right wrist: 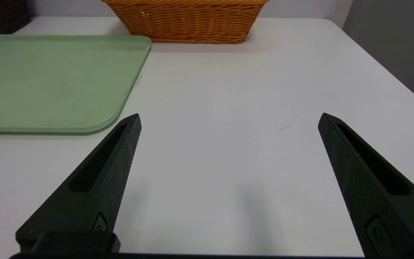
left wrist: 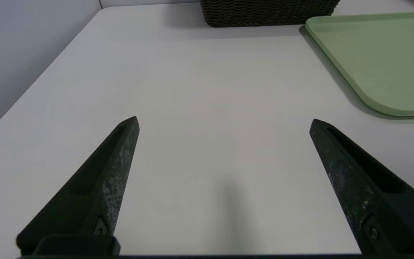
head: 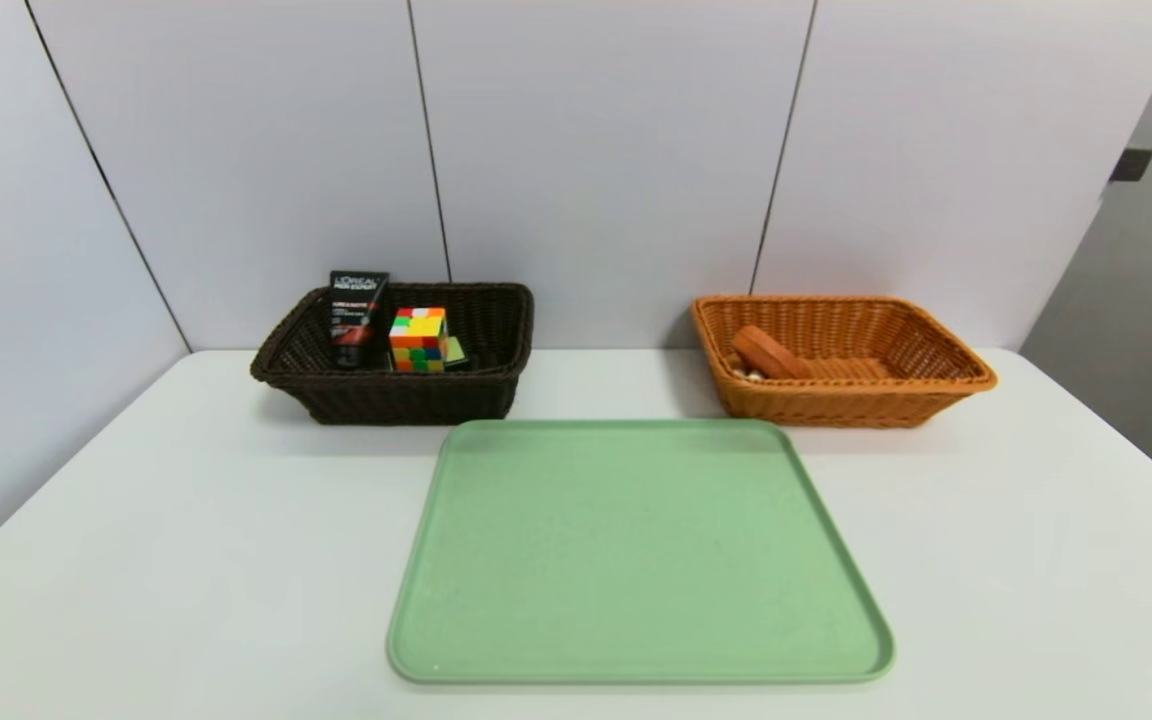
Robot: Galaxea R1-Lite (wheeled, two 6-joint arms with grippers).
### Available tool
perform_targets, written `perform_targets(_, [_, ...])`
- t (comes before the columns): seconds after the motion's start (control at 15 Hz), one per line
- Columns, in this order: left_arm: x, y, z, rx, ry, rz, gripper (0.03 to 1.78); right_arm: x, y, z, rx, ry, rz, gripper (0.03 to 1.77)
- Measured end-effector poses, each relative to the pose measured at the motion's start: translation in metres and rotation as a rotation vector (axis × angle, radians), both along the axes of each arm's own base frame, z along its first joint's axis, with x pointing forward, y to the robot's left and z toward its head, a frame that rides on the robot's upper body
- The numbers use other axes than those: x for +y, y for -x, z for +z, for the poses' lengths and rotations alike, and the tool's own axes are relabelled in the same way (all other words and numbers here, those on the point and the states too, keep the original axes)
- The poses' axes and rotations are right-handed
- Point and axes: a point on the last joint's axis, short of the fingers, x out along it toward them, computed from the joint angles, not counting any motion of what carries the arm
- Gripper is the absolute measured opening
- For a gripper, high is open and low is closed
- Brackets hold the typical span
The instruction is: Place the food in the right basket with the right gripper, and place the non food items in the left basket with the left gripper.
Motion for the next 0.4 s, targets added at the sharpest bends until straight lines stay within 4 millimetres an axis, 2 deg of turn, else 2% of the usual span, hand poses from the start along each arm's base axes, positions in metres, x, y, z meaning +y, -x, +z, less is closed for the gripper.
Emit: perform_targets(0.4, [0.0, 0.0, 0.0, 0.0, 0.0, 0.0, 1.69, 0.0, 0.0, 0.0004, -0.004, -0.017, -0.001, 1.7])
